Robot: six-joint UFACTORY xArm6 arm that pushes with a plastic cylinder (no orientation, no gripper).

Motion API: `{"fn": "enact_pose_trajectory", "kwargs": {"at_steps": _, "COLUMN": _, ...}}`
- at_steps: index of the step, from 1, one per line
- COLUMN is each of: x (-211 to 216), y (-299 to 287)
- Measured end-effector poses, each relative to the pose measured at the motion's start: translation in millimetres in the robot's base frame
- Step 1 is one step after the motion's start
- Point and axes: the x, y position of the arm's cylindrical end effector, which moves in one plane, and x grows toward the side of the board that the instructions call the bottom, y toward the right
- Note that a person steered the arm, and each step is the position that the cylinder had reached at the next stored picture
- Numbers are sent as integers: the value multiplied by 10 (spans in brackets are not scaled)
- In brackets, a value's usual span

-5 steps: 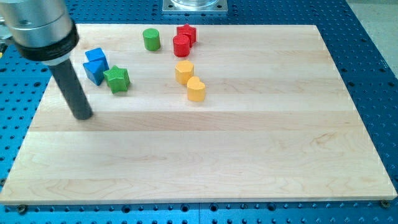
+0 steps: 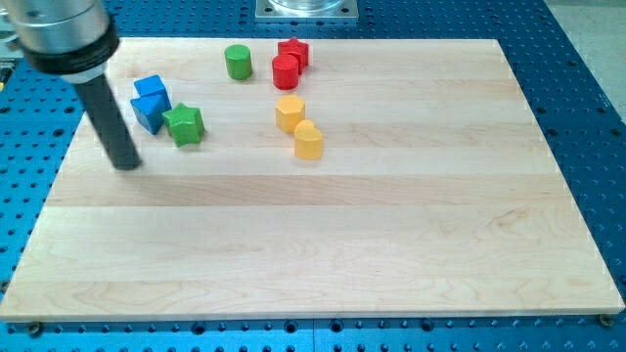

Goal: Push the green star into the green circle

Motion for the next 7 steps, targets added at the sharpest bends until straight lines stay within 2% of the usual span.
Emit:
{"fn": "enact_pose_trajectory", "kwargs": {"at_steps": 1, "x": 33, "y": -163}}
{"fn": "enact_pose_trajectory", "kwargs": {"at_steps": 2, "x": -258, "y": 388}}
{"fn": "enact_pose_trajectory", "kwargs": {"at_steps": 4, "x": -1121, "y": 1360}}
{"fn": "enact_pose_trajectory", "kwargs": {"at_steps": 5, "x": -1118, "y": 1277}}
{"fn": "enact_pose_trajectory", "kwargs": {"at_steps": 6, "x": -939, "y": 869}}
{"fn": "enact_pose_trajectory", "kwargs": {"at_steps": 7, "x": -1038, "y": 672}}
